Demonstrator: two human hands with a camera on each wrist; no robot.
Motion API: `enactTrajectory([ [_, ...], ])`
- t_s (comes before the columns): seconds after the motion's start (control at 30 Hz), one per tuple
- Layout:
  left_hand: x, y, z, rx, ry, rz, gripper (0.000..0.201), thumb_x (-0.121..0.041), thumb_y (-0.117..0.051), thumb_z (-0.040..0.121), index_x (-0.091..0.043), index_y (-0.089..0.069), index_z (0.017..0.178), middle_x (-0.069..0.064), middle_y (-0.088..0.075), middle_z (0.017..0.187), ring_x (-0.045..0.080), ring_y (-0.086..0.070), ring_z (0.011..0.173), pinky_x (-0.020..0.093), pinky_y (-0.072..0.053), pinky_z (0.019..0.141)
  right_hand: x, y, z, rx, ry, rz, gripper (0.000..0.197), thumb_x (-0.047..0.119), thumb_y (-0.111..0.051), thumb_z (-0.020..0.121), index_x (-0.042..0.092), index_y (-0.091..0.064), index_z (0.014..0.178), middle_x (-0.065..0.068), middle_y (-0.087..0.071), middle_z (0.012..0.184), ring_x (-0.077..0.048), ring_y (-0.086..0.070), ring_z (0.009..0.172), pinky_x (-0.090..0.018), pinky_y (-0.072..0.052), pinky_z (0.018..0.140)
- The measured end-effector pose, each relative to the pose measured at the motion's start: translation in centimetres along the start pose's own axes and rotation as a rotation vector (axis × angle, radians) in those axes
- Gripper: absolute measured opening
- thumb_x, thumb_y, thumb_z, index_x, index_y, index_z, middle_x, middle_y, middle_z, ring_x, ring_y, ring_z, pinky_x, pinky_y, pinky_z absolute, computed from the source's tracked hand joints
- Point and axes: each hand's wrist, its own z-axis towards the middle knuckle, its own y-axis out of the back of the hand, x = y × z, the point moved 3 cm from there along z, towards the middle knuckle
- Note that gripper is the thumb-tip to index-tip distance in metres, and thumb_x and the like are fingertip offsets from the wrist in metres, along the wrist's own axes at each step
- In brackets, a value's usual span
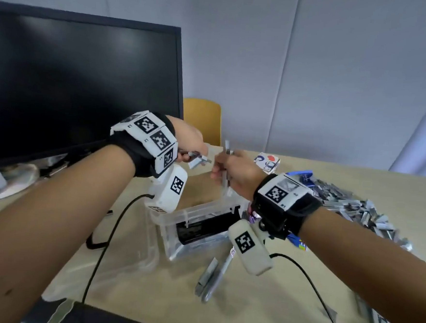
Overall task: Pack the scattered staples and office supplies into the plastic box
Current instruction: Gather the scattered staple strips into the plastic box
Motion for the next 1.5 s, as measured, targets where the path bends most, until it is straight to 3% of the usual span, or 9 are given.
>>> enactTrajectory([
  [0.1,-0.2,-0.3,0.0,0.024,0.015,0.121,0.026,-0.018,-0.041,0.097,-0.004,-0.051,0.078,0.006,-0.044,0.057,0.016,-0.037,0.045,0.021,-0.030,0.045,-0.4,0.4,-0.2,0.006,-0.031,-0.118,0.014,0.002,-0.043,0.090,0.010,-0.045,0.080,-0.004,-0.052,0.071,-0.017,-0.058,0.066,-0.028,-0.038,0.065],
  [0.23,-0.4,-0.9,0.4,0.106,-0.010,0.100,0.020,-0.017,-0.048,0.096,-0.001,-0.055,0.106,0.012,-0.056,0.081,0.026,-0.054,0.077,0.027,-0.040,0.062,-0.5,0.8,-0.5,-0.011,0.016,-0.309,0.019,0.003,-0.045,0.085,0.018,-0.044,0.074,-0.011,-0.060,0.090,-0.023,-0.057,0.090,-0.027,-0.032,0.059],
  [0.4,-1.1,-1.6,1.4,0.038,-0.045,0.013,0.037,-0.009,-0.061,0.087,0.004,-0.056,0.122,0.020,-0.062,0.119,0.021,-0.059,0.073,0.024,-0.047,0.065,-0.5,1.6,-0.5,-0.047,0.049,-0.379,0.016,0.001,-0.045,0.085,0.015,-0.049,0.076,-0.009,-0.058,0.084,-0.022,-0.051,0.078,-0.023,-0.032,0.054],
  [0.57,-2.6,-2.3,1.3,0.192,-0.037,0.082,0.025,0.001,-0.049,0.092,0.006,-0.056,0.116,0.018,-0.064,0.115,0.031,-0.062,0.104,0.034,-0.051,0.081,-0.6,2.7,-0.4,-0.120,0.171,-0.446,0.025,0.002,-0.045,0.085,0.018,-0.046,0.066,-0.010,-0.061,0.084,-0.027,-0.062,0.091,-0.029,-0.047,0.067],
  [0.67,-3.7,-2.2,1.1,0.225,-0.050,0.090,0.027,0.001,-0.043,0.095,0.009,-0.051,0.120,0.020,-0.065,0.107,0.028,-0.065,0.085,0.029,-0.052,0.069,-0.7,3.6,-0.8,-0.110,0.197,-0.310,0.025,-0.003,-0.042,0.086,0.014,-0.046,0.068,-0.012,-0.059,0.069,-0.027,-0.060,0.067,-0.040,-0.054,0.070],
  [0.8,-7.0,-1.6,0.8,0.095,-0.144,0.069,0.029,-0.009,-0.047,0.095,0.007,-0.051,0.118,0.012,-0.064,0.086,0.013,-0.066,0.059,0.025,-0.053,0.058,-0.2,6.1,-1.8,-0.087,0.232,-0.264,0.027,-0.006,-0.040,0.088,0.011,-0.047,0.068,-0.008,-0.055,0.059,-0.011,-0.056,0.049,-0.024,-0.052,0.055],
  [0.97,-13.7,-2.0,0.5,0.031,-0.327,0.017,0.032,-0.018,-0.042,0.099,0.003,-0.049,0.121,0.012,-0.063,0.098,0.016,-0.061,0.075,0.018,-0.051,0.053,1.0,12.1,-2.9,-0.182,0.229,-0.371,0.027,-0.001,-0.046,0.089,0.012,-0.048,0.066,-0.007,-0.054,0.061,-0.015,-0.054,0.052,-0.024,-0.049,0.055],
  [1.37,-22.8,-10.8,5.9,0.089,-0.380,0.167,0.024,-0.016,-0.045,0.096,0.001,-0.058,0.106,0.013,-0.067,0.102,0.025,-0.060,0.083,0.025,-0.045,0.060,-3.3,26.7,-5.5,-0.196,-0.070,-0.966,0.018,0.006,-0.048,0.087,0.009,-0.056,0.071,-0.005,-0.062,0.067,-0.013,-0.060,0.060,-0.019,-0.046,0.057],
  [1.5,-23.4,-13.3,8.6,0.016,-0.331,0.180,0.022,-0.014,-0.045,0.094,-0.001,-0.058,0.105,0.015,-0.065,0.108,0.025,-0.060,0.089,0.028,-0.046,0.067,-5.6,27.9,-5.4,-0.059,-0.170,-1.194,0.020,0.011,-0.046,0.091,0.003,-0.064,0.096,-0.010,-0.068,0.095,-0.018,-0.062,0.080,-0.021,-0.041,0.077],
])
